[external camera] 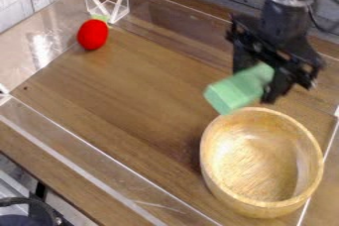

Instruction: Remove the green block from the brown bowl and put it on the table

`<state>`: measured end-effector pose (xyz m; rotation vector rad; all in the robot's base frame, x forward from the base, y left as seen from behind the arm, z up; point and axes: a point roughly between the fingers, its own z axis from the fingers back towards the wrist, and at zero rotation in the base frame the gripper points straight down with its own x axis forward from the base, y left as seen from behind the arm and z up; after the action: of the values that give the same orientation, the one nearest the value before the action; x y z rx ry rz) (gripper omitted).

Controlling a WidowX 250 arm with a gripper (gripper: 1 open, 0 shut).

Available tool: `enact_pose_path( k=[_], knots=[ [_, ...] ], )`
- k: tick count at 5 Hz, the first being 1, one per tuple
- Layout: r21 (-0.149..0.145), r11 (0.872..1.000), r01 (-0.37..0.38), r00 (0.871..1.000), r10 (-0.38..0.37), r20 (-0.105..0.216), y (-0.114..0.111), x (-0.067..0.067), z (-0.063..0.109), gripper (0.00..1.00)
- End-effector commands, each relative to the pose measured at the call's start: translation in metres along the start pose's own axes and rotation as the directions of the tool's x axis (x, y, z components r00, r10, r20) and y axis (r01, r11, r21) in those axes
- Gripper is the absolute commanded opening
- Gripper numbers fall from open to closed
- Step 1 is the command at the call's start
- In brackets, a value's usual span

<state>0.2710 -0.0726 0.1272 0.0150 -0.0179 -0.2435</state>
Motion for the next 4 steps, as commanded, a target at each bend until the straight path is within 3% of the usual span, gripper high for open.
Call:
enact_pose_path(
  k=[1,2,3,4],
  knots=[
    [0.017,1.000,0.012,0.998,-0.013,0.065,0.025,-0.010,0.015,0.00],
    [0.018,0.999,-0.051,0.995,0.049,0.091,0.046,-0.016,0.015,0.00],
    [0.016,0.996,-0.088,0.989,0.085,0.117,0.044,-0.019,0.014,0.00],
    [0.020,0.997,-0.077,0.989,0.074,0.127,0.041,-0.013,0.015,0.00]
  ],
)
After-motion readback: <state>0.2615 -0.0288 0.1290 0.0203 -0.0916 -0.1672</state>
